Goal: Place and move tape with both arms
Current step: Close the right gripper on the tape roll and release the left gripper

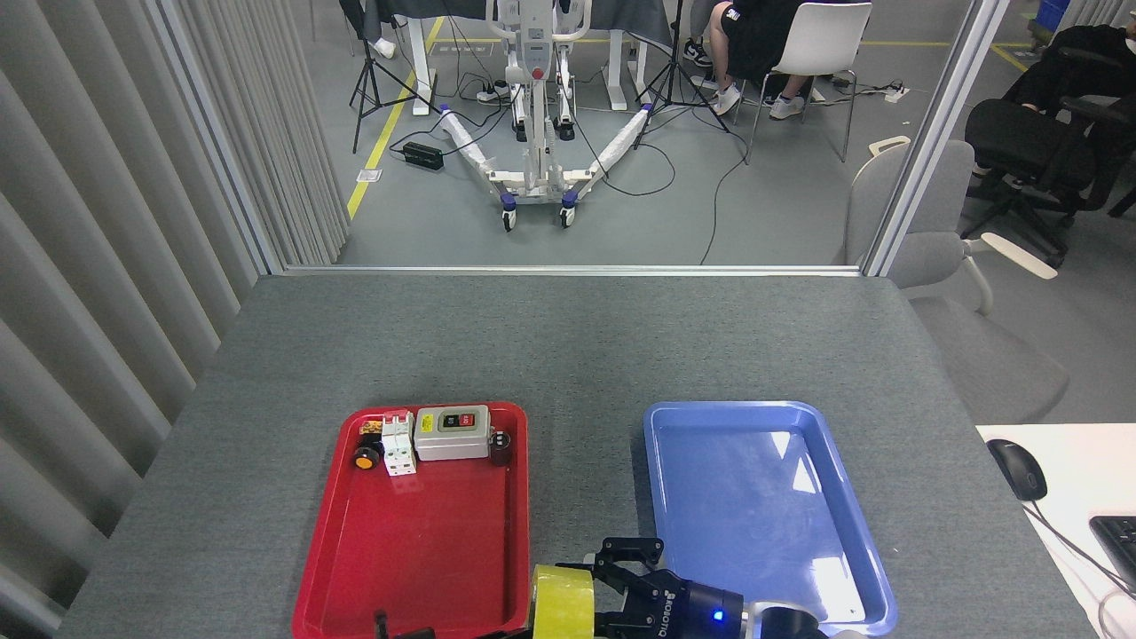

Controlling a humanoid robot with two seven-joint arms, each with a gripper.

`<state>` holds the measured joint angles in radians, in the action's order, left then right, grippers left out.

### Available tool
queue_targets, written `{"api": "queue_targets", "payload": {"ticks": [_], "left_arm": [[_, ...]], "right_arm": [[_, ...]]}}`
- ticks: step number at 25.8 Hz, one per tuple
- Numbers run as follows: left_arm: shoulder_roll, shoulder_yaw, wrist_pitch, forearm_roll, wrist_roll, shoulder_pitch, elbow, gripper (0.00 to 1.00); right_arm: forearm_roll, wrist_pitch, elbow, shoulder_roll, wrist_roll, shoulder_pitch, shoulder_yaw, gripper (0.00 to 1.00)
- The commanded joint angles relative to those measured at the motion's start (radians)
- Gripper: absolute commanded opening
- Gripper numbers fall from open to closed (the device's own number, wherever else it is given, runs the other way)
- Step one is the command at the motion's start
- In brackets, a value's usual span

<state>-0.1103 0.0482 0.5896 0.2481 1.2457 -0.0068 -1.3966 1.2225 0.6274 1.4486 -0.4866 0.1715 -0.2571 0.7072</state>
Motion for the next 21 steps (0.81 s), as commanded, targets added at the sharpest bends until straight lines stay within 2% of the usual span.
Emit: {"api": "queue_targets", "payload": {"ticks": [1, 10, 11, 13, 14, 15, 16, 21], "left_arm": [[0.004, 0.007, 0.016, -0.039, 0.023, 0.002, -0.001, 0.00], [0.021, 0.012, 0.058, -0.066, 0.049, 0.011, 0.001, 0.00], [0.021, 0.012, 0.062, -0.064, 0.049, 0.011, 0.001, 0.04], [0.021, 0.016, 0.076, -0.058, 0.049, 0.013, 0.002, 0.24], [0.021, 0.022, 0.090, -0.058, 0.049, 0.013, 0.002, 0.43], [0.021, 0.024, 0.105, -0.058, 0.050, 0.013, 0.002, 0.80], [0.023, 0.025, 0.121, -0.058, 0.052, 0.013, 0.002, 1.00], [0.023, 0.044, 0.167, -0.066, 0.049, 0.013, 0.005, 1.00]], "right_arm": [[0.000, -0.026, -0.001, -0.003, 0.003, 0.001, 0.000, 0.32], [0.000, -0.026, 0.001, -0.003, 0.005, -0.001, 0.000, 0.32], [0.000, -0.026, 0.001, -0.001, 0.005, -0.001, 0.000, 0.32], [0.000, -0.026, 0.001, -0.001, 0.005, -0.001, 0.000, 0.32], [0.000, -0.026, 0.001, -0.001, 0.005, -0.001, 0.000, 0.32], [0.000, -0.026, 0.001, 0.000, 0.005, -0.001, 0.000, 0.32], [0.000, -0.026, 0.001, 0.000, 0.005, -0.001, 0.000, 0.32], [-0.001, -0.025, 0.001, 0.000, 0.006, -0.001, 0.001, 0.32]]}}
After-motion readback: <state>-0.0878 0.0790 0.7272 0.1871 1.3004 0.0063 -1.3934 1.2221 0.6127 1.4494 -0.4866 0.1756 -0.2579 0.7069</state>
